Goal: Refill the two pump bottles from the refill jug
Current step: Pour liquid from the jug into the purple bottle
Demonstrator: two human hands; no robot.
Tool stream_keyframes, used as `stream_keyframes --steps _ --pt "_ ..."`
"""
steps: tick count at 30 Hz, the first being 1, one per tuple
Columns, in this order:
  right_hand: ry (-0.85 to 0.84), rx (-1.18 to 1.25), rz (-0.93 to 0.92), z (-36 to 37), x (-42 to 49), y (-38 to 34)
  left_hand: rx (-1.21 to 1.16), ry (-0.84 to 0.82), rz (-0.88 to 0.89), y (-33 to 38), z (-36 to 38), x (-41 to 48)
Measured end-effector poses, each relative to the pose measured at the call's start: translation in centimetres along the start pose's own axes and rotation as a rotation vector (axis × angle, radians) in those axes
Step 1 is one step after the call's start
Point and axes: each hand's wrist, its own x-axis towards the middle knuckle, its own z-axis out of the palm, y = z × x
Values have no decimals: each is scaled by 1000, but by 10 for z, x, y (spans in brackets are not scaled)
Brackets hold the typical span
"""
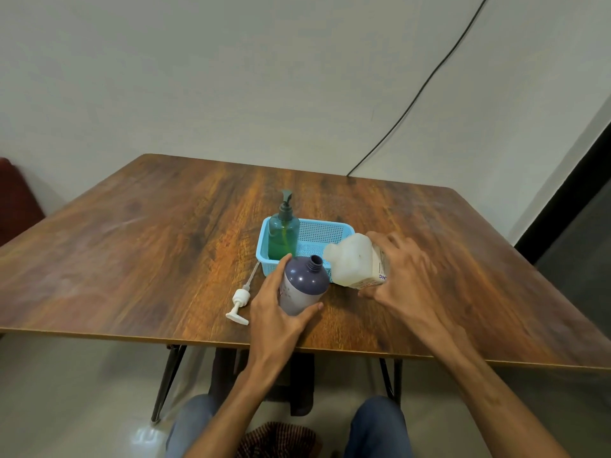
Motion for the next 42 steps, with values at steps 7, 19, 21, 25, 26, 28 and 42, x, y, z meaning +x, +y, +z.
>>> stream_keyframes --steps 7,19,21,25,26,28,42 --pt "3 -136 -47 -4 2 -2 13 0 12 -1 2 0" --pt "7 -264 -95 -8 8 1 32 -9 21 -3 4 1" --pt "8 -270 -99 -9 9 2 33 -8 24 -4 4 1" --pt "14 -263 -105 -10 8 2 38 -9 29 -4 5 2" --pt "15 -267 -107 -11 8 2 42 -9 30 -4 5 2" --pt "19 -274 -111 -11 9 2 43 -9 30 -4 5 2" --pt "16 -289 -132 -13 10 4 51 -13 30 -8 6 2"
